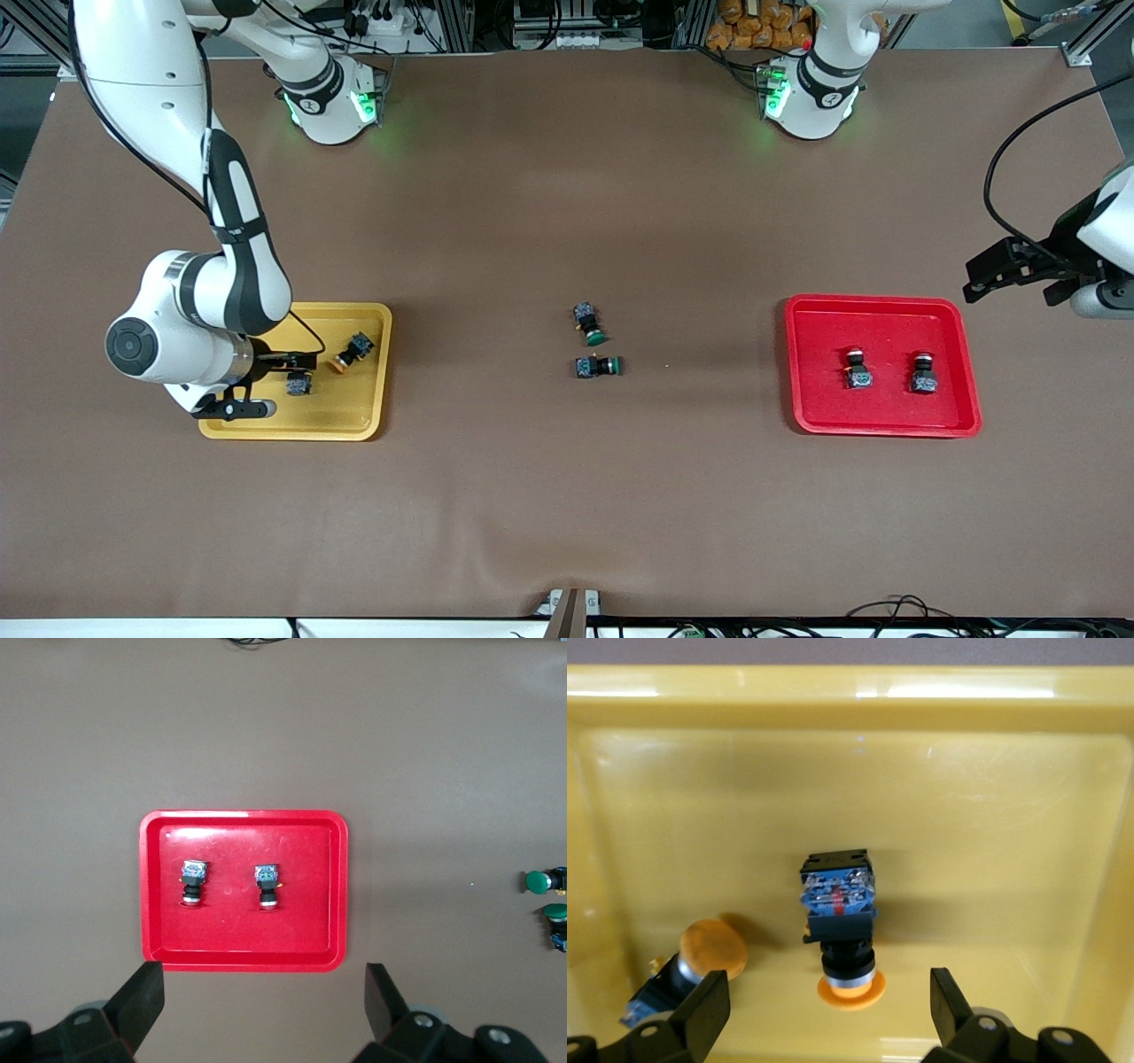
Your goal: Place red and yellow buttons in trays
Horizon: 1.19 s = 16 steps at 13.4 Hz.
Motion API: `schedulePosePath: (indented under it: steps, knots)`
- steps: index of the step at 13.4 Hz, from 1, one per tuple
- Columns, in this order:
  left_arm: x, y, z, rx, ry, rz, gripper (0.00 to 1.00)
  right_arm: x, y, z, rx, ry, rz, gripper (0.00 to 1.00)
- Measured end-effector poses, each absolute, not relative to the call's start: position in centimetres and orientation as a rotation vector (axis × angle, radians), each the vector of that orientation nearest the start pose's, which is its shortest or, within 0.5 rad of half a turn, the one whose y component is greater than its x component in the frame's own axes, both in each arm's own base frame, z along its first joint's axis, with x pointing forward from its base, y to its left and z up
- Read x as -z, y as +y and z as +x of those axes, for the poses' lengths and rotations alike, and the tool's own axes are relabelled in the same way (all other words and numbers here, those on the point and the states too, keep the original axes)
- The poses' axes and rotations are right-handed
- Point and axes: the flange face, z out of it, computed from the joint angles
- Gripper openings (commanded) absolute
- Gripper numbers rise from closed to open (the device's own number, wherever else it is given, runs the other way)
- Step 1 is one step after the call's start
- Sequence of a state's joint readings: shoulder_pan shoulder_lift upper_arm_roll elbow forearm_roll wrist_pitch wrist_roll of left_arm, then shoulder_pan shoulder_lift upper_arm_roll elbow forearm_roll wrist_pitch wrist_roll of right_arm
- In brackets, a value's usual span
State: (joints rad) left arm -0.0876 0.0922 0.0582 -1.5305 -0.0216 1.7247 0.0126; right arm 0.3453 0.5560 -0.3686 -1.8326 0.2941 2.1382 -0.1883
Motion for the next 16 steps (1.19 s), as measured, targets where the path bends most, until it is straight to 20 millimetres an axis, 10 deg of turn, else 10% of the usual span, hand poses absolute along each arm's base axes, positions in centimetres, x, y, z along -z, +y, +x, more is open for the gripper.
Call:
schedulePosePath:
  steps: [5,16]
  knots:
    - [-61.5,-2.0,58.8,0.143,0.063,-3.155,1.00,-28.4,0.9,63.0,-0.256,-0.020,-3.037,1.00]
    - [-61.9,-4.0,58.6,0.153,0.023,-3.162,1.00,-43.5,-7.8,61.7,-0.220,-0.148,-3.033,1.00]
